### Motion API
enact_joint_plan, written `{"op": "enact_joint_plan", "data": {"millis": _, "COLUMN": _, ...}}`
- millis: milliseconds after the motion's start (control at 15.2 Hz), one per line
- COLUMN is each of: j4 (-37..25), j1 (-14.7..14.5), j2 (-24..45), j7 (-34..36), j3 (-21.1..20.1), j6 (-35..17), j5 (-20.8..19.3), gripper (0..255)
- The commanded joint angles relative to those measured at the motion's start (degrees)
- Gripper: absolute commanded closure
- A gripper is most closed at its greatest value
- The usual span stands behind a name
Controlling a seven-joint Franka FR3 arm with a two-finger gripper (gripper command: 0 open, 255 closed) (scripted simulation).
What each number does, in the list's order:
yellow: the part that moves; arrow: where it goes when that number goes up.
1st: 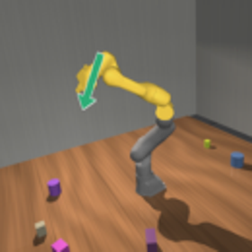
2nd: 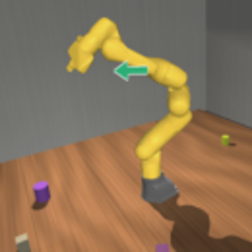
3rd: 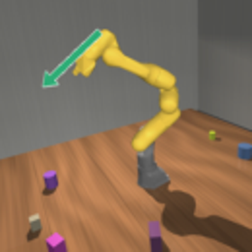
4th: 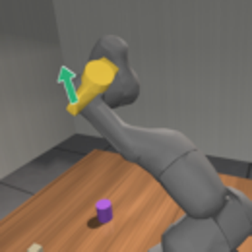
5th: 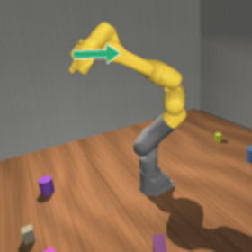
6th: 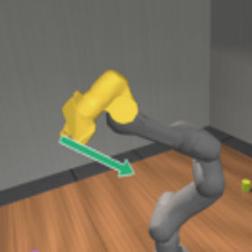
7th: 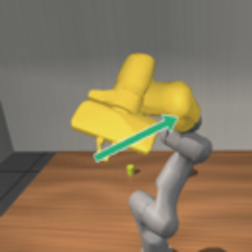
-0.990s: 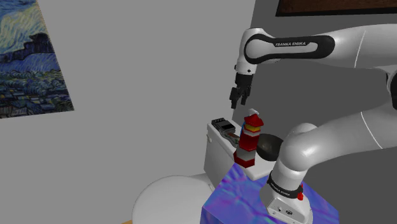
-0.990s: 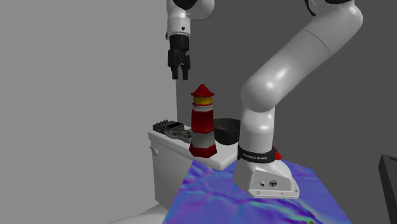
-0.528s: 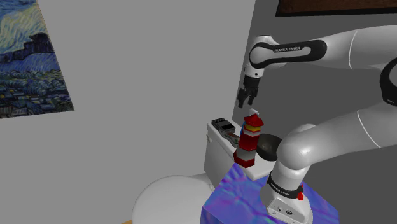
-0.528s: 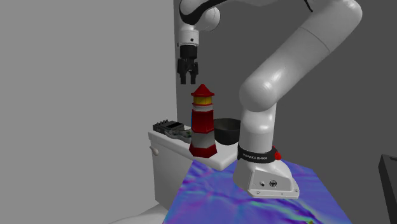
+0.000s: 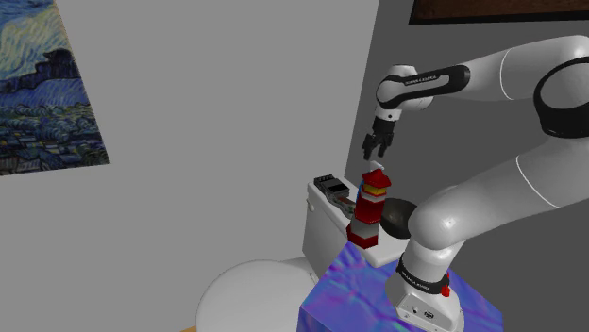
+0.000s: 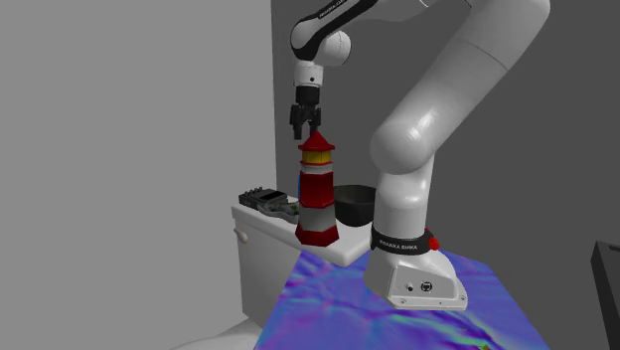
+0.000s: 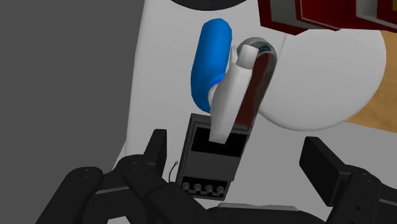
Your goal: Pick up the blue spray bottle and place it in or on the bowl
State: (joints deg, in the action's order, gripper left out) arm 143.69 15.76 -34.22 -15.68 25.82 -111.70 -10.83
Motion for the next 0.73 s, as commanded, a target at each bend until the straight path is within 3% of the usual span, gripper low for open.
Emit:
{"op": "enact_joint_plan", "data": {"millis": 0, "j4": 0.76, "j1": 0.17, "j2": 0.94, "j7": -0.3, "j3": 0.79, "j6": -1.91, "j5": -0.22, "gripper": 0}}
{"op": "enact_joint_plan", "data": {"millis": 396, "j4": 4.01, "j1": 0.07, "j2": 2.53, "j7": -0.42, "j3": 1.73, "j6": -6.71, "j5": -0.5, "gripper": 0}}
{"op": "enact_joint_plan", "data": {"millis": 660, "j4": 4.01, "j1": 0.07, "j2": 2.53, "j7": -0.43, "j3": 1.73, "j6": -6.71, "j5": -0.5, "gripper": 0}}
